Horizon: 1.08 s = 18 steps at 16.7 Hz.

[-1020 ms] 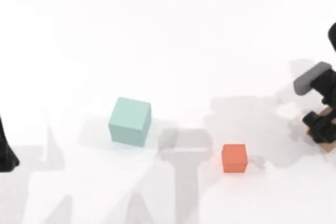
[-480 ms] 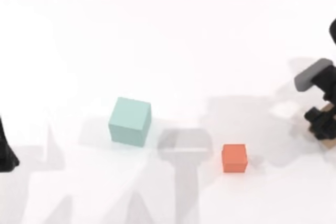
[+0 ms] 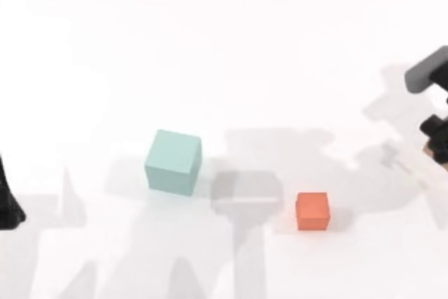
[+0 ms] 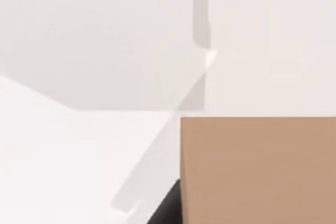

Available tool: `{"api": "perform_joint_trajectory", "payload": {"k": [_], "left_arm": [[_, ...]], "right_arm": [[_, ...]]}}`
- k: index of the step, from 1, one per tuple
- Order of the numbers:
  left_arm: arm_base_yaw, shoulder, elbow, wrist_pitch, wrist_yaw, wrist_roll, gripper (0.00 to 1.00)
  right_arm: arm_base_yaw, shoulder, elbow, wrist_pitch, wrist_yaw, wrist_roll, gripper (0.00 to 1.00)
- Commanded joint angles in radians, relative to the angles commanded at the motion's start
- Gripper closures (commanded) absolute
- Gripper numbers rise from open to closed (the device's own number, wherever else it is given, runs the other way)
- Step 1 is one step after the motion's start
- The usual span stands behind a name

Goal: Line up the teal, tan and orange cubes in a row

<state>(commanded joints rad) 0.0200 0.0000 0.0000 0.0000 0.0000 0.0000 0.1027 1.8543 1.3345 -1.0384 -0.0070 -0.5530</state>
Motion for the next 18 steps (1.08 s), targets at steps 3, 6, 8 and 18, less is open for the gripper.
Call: {"api": "perform_joint_trajectory", "payload": {"k": [3, 6, 8, 18], "left_arm": [[0.000, 0.000, 0.000, 0.000, 0.000, 0.000, 0.00], [0.000, 0.000, 0.000, 0.000, 0.000, 0.000, 0.00], [0.000, 0.000, 0.000, 0.000, 0.000, 0.000, 0.00], [0.000, 0.000, 0.000, 0.000, 0.000, 0.000, 0.00]], "right_arm": [[-0.005, 0.004, -0.003, 0.002, 0.000, 0.002, 1.00], [0.017, 0.010, 0.012, -0.002, 0.000, 0.036, 1.00], [0.060, 0.027, 0.038, -0.014, 0.002, 0.111, 1.00], [0.461, 0.152, 0.245, -0.119, 0.015, 0.937, 1.00]]}}
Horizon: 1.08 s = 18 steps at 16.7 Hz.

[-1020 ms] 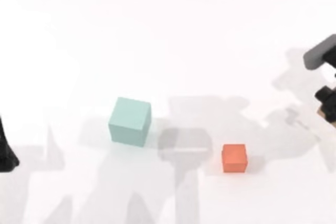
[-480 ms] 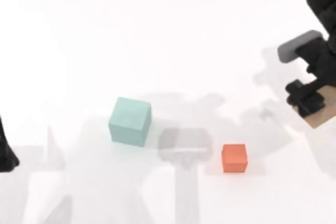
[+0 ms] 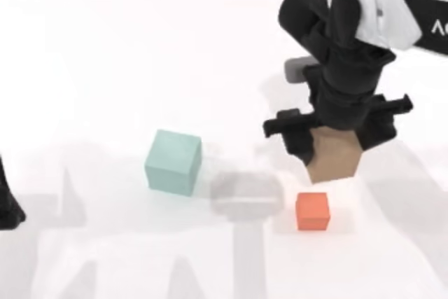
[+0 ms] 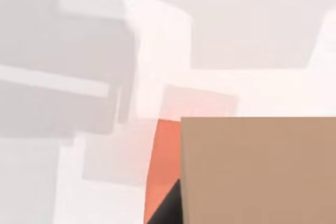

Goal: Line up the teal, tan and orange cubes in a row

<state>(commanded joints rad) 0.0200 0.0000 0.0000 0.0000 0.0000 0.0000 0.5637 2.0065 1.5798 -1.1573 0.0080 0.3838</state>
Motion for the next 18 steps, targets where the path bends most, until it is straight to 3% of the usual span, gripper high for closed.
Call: {"api": "perform_joint_trajectory", "payload": {"k": [4, 7, 14, 18], "left_arm": [[0.000, 0.000, 0.000, 0.000, 0.000, 0.000, 0.00], [0.000, 0.000, 0.000, 0.000, 0.000, 0.000, 0.00], [0.000, 0.000, 0.000, 0.000, 0.000, 0.000, 0.00], [0.000, 0.000, 0.000, 0.000, 0.000, 0.000, 0.00]], "right_arm": [[0.151, 0.023, 0.062, -0.025, 0.005, 0.290, 1.00], [0.221, 0.032, 0.089, -0.037, 0.007, 0.403, 1.00], [0.231, 0.030, 0.090, -0.034, 0.006, 0.424, 1.00], [0.232, 0.055, 0.025, 0.058, 0.007, 0.427, 1.00]]}}
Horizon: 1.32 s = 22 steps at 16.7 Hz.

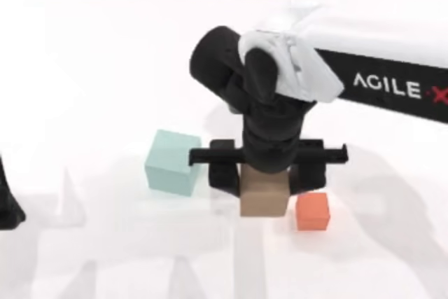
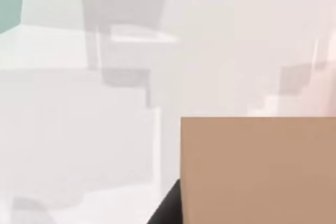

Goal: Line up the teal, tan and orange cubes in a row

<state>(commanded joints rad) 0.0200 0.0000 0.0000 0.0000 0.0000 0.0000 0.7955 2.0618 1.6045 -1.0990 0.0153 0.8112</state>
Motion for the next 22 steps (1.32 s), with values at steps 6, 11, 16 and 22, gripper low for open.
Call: {"api": "perform_joint_trajectory", "payload": {"k": [6, 11, 16, 22], "left_arm": [[0.000, 0.000, 0.000, 0.000, 0.000, 0.000, 0.00], [0.000, 0.000, 0.000, 0.000, 0.000, 0.000, 0.00], [0.000, 0.000, 0.000, 0.000, 0.000, 0.000, 0.00], [0.000, 0.000, 0.000, 0.000, 0.000, 0.000, 0.00]], "right_arm": [[0.007, 0.048, -0.111, 0.152, 0.000, 0.001, 1.00], [0.007, 0.048, -0.111, 0.153, 0.000, 0.001, 0.85], [0.007, 0.048, -0.111, 0.153, 0.000, 0.001, 0.47], [0.007, 0.048, -0.111, 0.153, 0.000, 0.001, 0.02]]}}
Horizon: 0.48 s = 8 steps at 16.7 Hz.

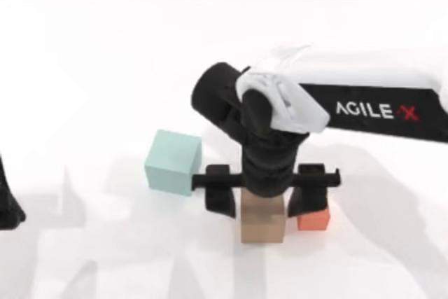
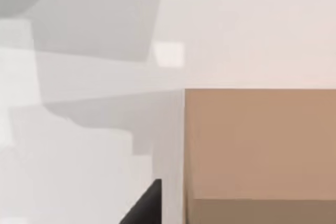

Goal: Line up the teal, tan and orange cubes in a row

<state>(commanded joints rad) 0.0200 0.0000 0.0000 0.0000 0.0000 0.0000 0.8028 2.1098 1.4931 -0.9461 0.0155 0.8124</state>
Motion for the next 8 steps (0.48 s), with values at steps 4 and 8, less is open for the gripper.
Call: {"api": "perform_joint_trajectory", "payload": {"k": [4, 8], "left_arm": [[0.000, 0.000, 0.000, 0.000, 0.000, 0.000, 0.00], [0.000, 0.000, 0.000, 0.000, 0.000, 0.000, 0.00]], "right_arm": [[0.000, 0.000, 0.000, 0.000, 0.000, 0.000, 0.00], [0.000, 0.000, 0.000, 0.000, 0.000, 0.000, 0.00]]}}
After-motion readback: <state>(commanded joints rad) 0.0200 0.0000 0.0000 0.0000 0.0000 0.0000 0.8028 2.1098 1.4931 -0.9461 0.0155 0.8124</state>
